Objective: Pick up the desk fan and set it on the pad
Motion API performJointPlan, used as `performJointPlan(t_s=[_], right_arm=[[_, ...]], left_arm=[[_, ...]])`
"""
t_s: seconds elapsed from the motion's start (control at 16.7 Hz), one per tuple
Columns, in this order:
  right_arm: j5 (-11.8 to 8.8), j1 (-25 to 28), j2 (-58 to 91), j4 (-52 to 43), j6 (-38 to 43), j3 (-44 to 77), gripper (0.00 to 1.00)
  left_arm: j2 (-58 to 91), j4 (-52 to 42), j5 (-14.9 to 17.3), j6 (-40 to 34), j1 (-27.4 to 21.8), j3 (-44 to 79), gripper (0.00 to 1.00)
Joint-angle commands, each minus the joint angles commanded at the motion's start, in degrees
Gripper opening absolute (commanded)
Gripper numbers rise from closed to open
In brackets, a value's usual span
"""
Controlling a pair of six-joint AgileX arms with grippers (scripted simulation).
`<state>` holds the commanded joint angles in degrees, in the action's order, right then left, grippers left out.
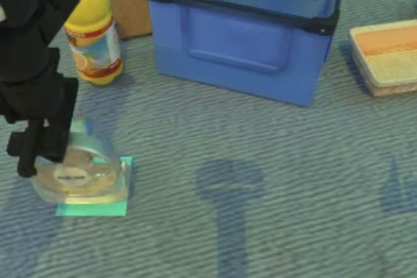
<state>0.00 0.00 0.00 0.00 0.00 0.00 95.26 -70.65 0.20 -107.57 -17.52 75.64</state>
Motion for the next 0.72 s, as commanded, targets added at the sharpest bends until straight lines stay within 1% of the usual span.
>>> performJointPlan(t_s=[0.36,0.42,0.72], right_arm=[[0.0,0.0,0.0,0.0,0.0,0.0,1.0],[0.0,0.0,0.0,0.0,0.0,0.0,1.0],[0.0,0.0,0.0,0.0,0.0,0.0,1.0]], left_arm=[[0.0,0.0,0.0,0.0,0.0,0.0,0.98],[0.0,0.0,0.0,0.0,0.0,0.0,1.0],[0.0,0.0,0.0,0.0,0.0,0.0,1.0]])
